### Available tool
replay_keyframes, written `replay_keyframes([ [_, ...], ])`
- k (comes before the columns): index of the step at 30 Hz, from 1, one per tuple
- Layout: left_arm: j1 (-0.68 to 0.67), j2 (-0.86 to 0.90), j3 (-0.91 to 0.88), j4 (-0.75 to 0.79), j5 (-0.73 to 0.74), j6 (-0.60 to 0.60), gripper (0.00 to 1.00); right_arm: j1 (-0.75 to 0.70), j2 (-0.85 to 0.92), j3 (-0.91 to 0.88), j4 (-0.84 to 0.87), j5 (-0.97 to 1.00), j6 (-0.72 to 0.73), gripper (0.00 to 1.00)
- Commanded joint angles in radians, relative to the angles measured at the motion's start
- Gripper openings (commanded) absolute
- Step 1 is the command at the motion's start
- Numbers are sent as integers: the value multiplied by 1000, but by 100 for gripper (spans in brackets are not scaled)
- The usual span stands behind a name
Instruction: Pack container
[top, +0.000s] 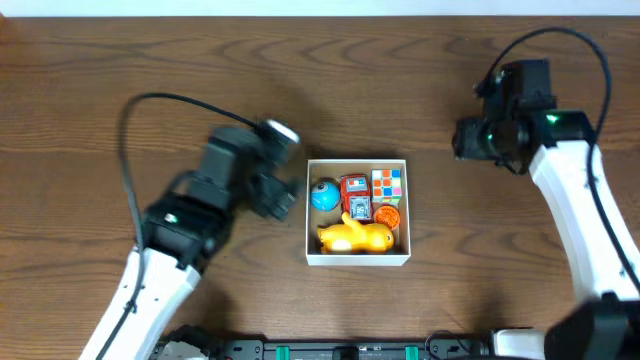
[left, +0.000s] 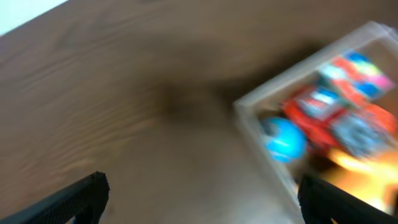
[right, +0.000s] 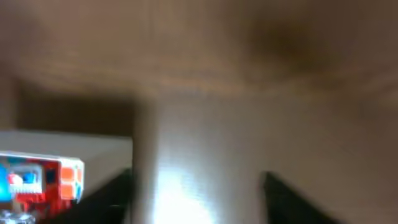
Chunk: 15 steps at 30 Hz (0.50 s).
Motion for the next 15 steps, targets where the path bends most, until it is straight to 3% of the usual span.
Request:
replay_keyframes([
  [1, 131, 25, 19, 19, -19, -74, 98, 6, -26, 19, 43, 48, -27, 92],
  [6, 271, 52, 19, 6, -19, -187, 98, 3, -26, 19, 114, 50, -40, 99],
  [10, 315, 64, 19, 54, -20, -146, 98, -5, -25, 19, 180, 66, -96, 99],
  [15, 352, 63, 19, 114, -20, -138, 98, -11, -45, 19, 122, 150, -105, 99],
])
